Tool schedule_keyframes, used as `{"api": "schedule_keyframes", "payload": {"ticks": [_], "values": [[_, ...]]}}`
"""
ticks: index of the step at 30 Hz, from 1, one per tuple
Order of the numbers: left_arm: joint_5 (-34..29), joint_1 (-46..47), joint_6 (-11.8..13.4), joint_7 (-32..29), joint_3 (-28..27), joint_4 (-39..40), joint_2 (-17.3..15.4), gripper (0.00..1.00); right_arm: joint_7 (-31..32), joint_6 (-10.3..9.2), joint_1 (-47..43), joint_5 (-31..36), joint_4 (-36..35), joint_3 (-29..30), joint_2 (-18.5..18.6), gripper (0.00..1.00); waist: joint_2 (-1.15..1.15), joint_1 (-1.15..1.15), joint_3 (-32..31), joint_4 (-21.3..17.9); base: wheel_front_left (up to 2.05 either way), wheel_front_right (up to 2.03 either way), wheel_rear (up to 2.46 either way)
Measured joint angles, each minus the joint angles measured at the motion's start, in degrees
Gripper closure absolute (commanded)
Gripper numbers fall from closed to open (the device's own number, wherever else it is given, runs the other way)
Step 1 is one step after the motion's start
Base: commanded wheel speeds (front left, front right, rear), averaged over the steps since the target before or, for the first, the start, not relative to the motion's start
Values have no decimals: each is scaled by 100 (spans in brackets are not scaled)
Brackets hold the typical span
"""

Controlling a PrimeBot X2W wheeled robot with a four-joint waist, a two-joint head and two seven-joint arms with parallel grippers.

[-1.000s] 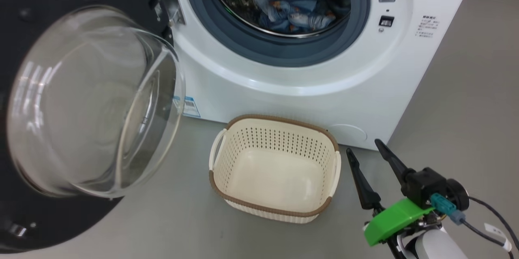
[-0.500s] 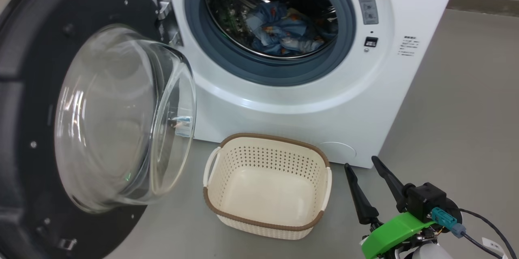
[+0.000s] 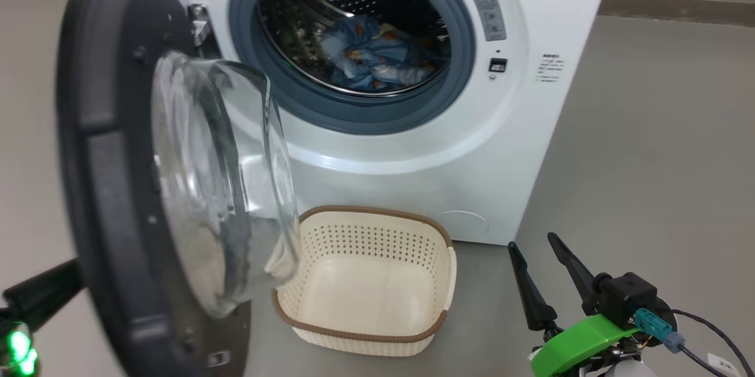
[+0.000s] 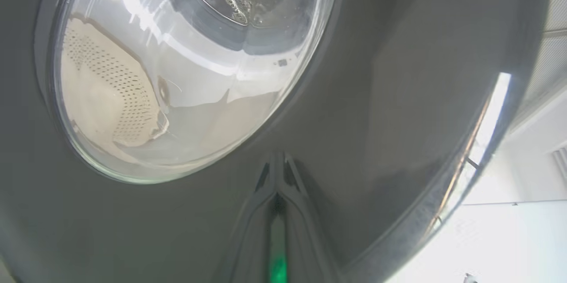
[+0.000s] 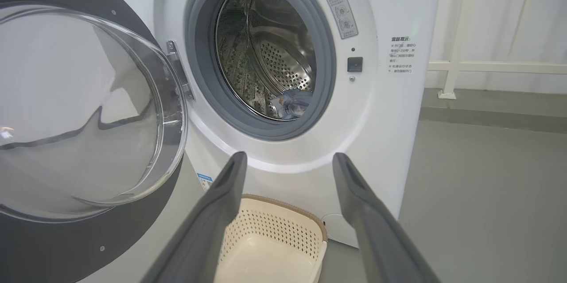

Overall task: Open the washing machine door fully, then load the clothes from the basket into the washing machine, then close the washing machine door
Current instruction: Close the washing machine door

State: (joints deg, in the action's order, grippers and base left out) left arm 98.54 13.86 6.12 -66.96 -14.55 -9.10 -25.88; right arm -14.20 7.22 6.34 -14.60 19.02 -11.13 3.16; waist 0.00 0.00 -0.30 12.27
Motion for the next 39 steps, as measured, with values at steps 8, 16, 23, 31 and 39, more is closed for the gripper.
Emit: {"api": "schedule_keyframes", "payload": {"ticks": [8, 16, 23, 31, 39], "values": [[-34, -139, 457, 530, 120, 917, 532, 100, -3, 0, -42, -14, -5, 14, 0, 0, 0, 0, -41, -340, 0, 0, 0], [-198, -94, 534, 942, 247, 1017, 856, 100, -9, 0, -69, -14, -76, 7, -2, 0, 0, 0, -25, -817, 0, 0, 0], [-397, 70, 582, 1250, 261, 966, 971, 100, -9, 0, -81, -13, -153, 5, -5, 0, 0, 0, 9, -1322, 0, 0, 0], [-472, 315, 628, 1458, 253, 937, 1058, 100, -10, 0, -114, 1, -265, 7, -8, 0, 0, 0, 108, -1868, 0, 0, 0], [-501, 592, 601, 1512, 230, 927, 1087, 100, -10, 0, -129, 13, -370, 11, -15, 0, 0, 0, 324, -2163, 0, 0, 0]]}}
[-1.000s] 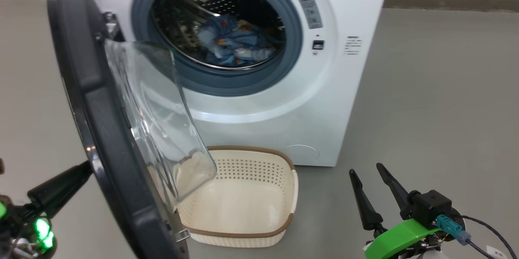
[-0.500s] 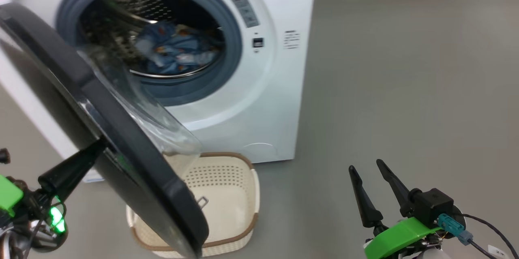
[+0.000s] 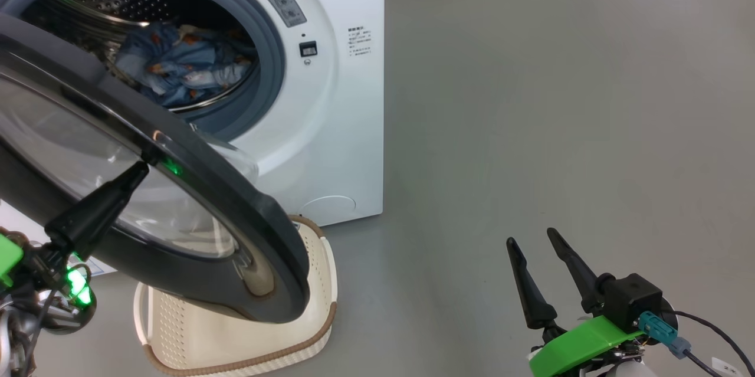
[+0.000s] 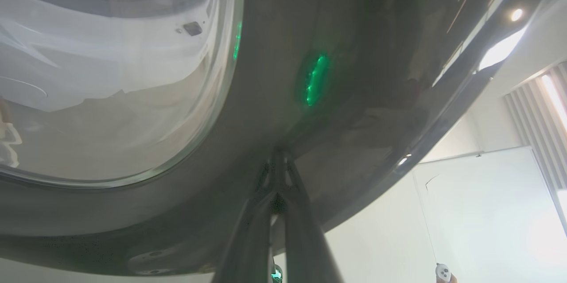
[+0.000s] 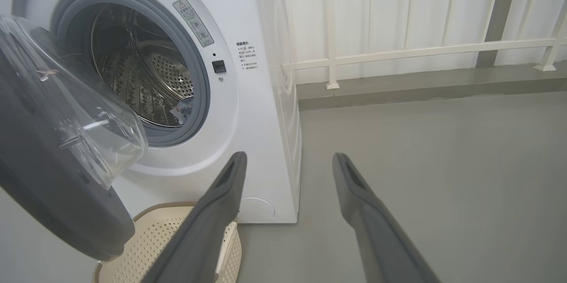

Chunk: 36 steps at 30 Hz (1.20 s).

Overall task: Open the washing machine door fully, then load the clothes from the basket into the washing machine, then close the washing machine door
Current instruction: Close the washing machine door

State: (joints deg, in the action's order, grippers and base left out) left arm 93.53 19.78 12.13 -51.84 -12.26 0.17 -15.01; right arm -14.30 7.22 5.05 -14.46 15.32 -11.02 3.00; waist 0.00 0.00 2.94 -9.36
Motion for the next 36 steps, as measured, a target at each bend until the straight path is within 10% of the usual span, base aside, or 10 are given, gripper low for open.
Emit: {"api": "schedule_keyframes", "payload": {"ticks": [24, 26, 27, 36], "values": [[-111, 57, -181, 156, 23, -119, 153, 100, 0, 0, 3, -11, 73, 22, -18, 0, 0, 0, -96, 601, 0, 0, 0], [-315, 46, -337, 272, 27, -94, 127, 48, 0, 0, 5, -11, 77, 26, -18, 0, 0, 0, -104, 644, 0, 0, 0], [-315, 46, -337, 272, 27, -94, 127, 0, 0, 0, 5, -11, 77, 26, -18, 0, 0, 0, -104, 644, 0, 0, 0], [-1459, -134, -1418, 1061, 123, -83, -137, 0, 0, 0, 19, -10, 77, 45, -18, 0, 0, 0, -91, 804, 0, 0, 0]]}}
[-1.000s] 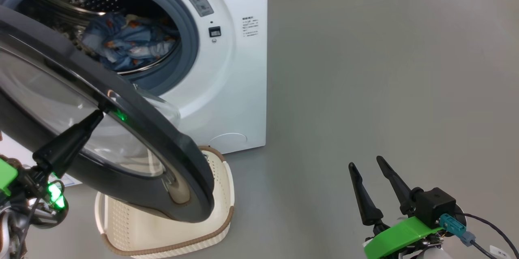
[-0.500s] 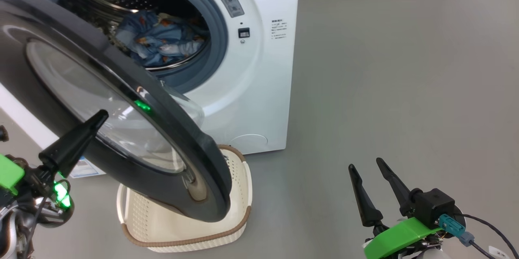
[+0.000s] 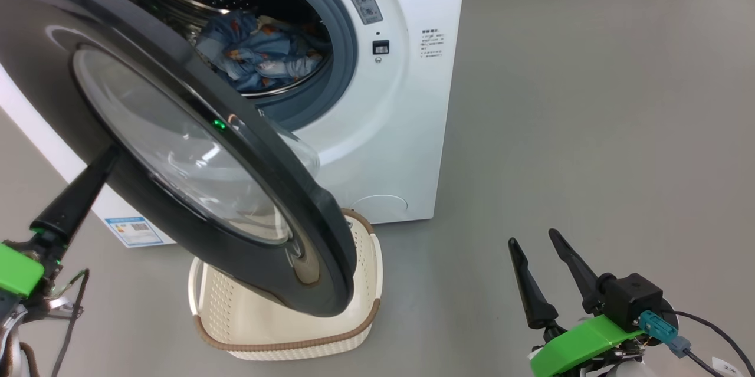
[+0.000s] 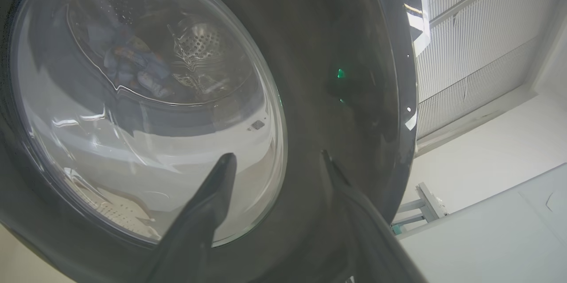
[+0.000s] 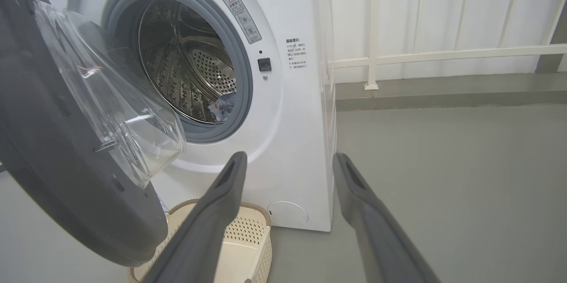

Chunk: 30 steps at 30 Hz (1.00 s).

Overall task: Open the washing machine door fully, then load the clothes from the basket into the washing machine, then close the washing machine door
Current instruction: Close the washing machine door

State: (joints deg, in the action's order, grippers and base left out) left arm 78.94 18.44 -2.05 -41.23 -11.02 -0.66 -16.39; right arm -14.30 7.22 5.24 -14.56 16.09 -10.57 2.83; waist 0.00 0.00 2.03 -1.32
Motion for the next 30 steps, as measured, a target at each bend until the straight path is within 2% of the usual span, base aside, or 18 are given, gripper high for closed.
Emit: {"api": "schedule_keyframes", "payload": {"ticks": [4, 10, 14, 22, 30], "values": [[-390, -59, -253, 299, 42, -22, -92, 0, 0, 0, 0, 0, 20, 1, -1, 0, 0, 0, -44, 37, 0, 0, 0], [-1129, -261, -456, 1051, 114, 85, -220, 0, 0, 0, -1, 0, 40, 14, -1, 0, 0, 0, -114, 64, 0, 0, 0], [-1937, -528, -506, 1804, 344, 288, -445, 0, 0, 0, -1, 0, 40, 51, -1, 0, 0, 0, -134, 77, 0, 0, 0], [-2880, -1160, -516, 3600, 913, 398, -764, 0, 0, 0, -2, 0, 35, 66, -1, 0, 0, 0, -163, 69, 0, 0, 0], [-3394, -1652, -524, 4977, 1358, -138, -896, 0, 0, 0, -4, 0, 34, 80, 12, 0, 0, 0, -185, 63, 0, 0, 0]]}}
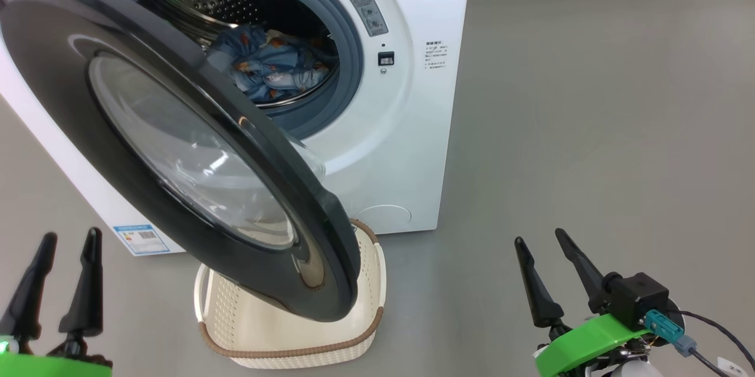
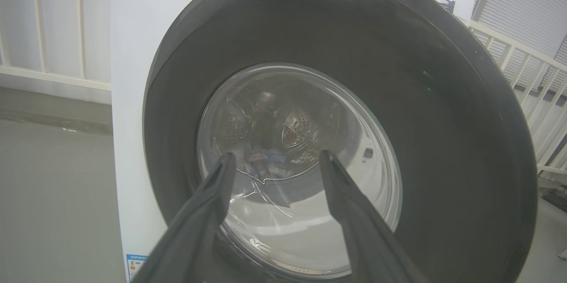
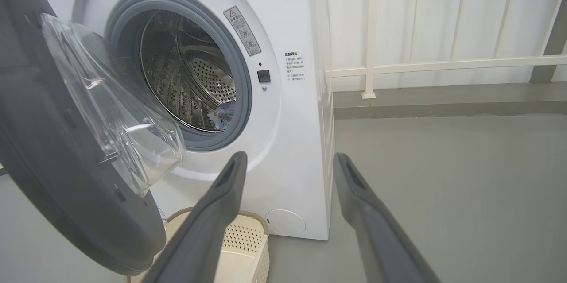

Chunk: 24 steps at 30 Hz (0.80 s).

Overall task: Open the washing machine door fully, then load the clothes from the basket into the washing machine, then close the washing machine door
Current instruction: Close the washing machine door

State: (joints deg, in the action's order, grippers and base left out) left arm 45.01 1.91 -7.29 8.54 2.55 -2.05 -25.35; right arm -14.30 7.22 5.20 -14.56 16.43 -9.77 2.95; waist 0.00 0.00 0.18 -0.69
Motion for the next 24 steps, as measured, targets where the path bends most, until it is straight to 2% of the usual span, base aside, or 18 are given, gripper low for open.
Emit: {"api": "schedule_keyframes", "payload": {"ticks": [8, 16, 24], "values": [[-319, -99, 0, 514, 164, -554, -32, 0, 0, 0, 0, -1, -44, 53, 27, 0, 0, 0, 7, -1, 0, 0, 0], [-341, -108, 0, 568, 109, -693, 98, 0, 0, 0, 0, 0, -131, 110, 30, 0, 0, 0, 61, -17, 0, 0, 0], [-616, -200, 0, 584, 36, -655, 238, 0, 0, 0, 0, 48, -202, 145, 27, 0, 0, 0, 116, 3, 0, 0, 0]]}}
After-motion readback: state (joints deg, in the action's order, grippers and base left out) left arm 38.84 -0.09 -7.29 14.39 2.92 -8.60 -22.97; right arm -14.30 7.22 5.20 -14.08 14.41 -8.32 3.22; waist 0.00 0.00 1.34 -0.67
